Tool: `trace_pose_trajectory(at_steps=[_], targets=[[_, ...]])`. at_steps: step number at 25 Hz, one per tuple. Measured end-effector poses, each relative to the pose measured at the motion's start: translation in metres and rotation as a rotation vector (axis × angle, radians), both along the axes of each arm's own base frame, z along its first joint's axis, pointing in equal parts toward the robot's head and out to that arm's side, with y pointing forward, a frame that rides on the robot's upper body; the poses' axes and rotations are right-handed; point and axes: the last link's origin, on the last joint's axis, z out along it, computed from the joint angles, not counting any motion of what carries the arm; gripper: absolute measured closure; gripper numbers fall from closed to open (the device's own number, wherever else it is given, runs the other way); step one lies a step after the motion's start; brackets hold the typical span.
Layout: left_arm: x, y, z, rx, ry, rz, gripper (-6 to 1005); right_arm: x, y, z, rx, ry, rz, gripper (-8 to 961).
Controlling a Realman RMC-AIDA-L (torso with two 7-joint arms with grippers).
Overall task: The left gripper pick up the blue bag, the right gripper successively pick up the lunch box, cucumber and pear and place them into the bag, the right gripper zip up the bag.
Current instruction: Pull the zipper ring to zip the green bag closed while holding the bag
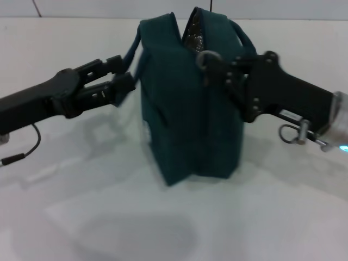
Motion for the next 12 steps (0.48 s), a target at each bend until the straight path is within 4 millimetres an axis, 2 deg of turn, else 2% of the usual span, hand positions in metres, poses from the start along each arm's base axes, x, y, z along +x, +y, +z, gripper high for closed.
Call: trace_pose_trajectory(at_steps=[2, 7, 12], targets=[[-0.002, -0.003, -0.001, 0.021, -0.005, 0.001, 106, -0.009, 0.003, -0.005, -0.013, -0.02, 0.028, 936], [-0.022, -0.021, -0.004, 0.128, -0.015, 0.032, 107, -0.029, 0.008, -0.014, -0.038, -0.056, 0.097, 935], [-0.036, -0.037, -0.016, 0.206, 0.025, 0.043, 108, -0.04, 0.016, -0.016, -0.024, -0.068, 0.12, 934]])
